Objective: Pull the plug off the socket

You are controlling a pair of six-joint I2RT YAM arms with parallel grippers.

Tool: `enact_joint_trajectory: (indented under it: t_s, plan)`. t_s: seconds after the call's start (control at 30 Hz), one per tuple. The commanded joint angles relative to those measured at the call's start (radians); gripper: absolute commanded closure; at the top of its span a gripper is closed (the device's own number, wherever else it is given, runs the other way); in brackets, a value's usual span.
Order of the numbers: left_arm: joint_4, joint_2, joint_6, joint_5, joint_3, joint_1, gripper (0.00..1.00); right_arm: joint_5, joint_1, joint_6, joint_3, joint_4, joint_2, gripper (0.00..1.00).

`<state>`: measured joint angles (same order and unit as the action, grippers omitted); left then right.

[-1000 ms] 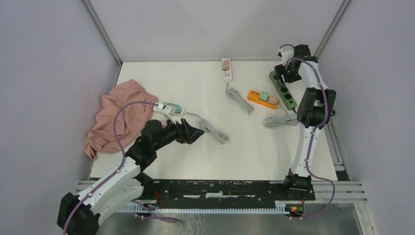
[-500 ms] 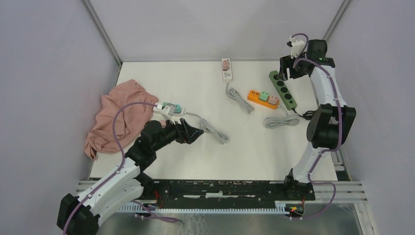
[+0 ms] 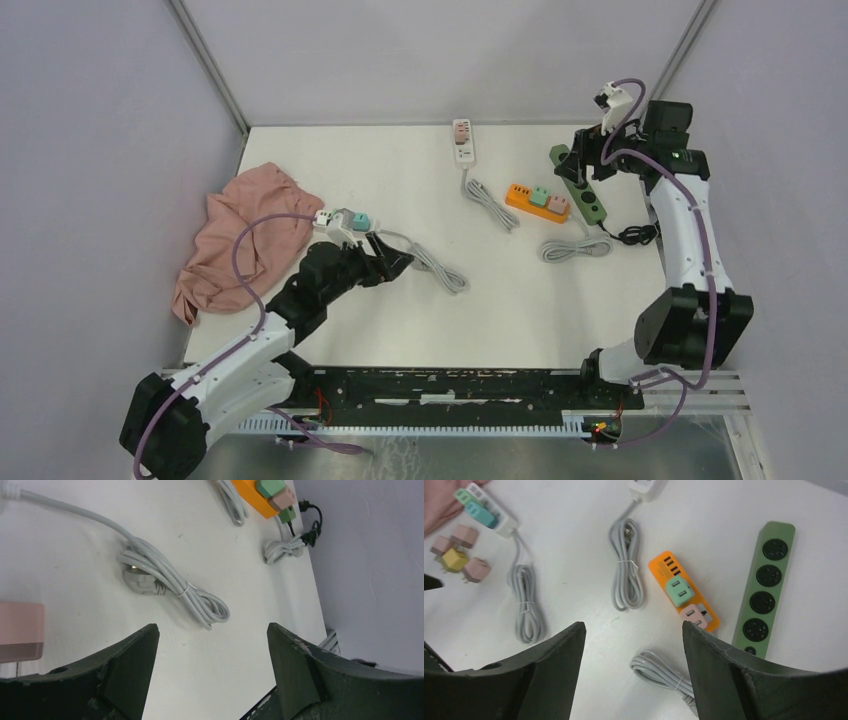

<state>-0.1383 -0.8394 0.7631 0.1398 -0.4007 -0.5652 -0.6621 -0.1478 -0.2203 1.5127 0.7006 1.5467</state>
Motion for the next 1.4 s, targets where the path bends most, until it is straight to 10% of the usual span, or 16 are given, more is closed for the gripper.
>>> enact_joint_trajectory:
  t_s: [0.0,0.47,0.73,1.37]
  plan:
    - [-0.009,-0.062,0.143,-0.167,-0.050,0.002,0.14,-0.171,-0.002,0.035,-0.060,0.000,-0.167,0.23]
    - [0.438,-0.513,0.368,-0.542,-0.417,0.002,0.16,-0.348,-0.013,0.248,-0.602,-0.416,-0.515,0.19]
    - [0.587,-0.790,0.376,-0.587,-0.664,0.002,0.19,-0.374,-0.019,0.231,-0.593,-0.379,-0.508,0.19]
    - [0.682,-1.045,0.348,-0.564,-0.885,-0.006,0.66,-0.381,-0.018,0.220,-0.592,-0.361,-0.501,0.19]
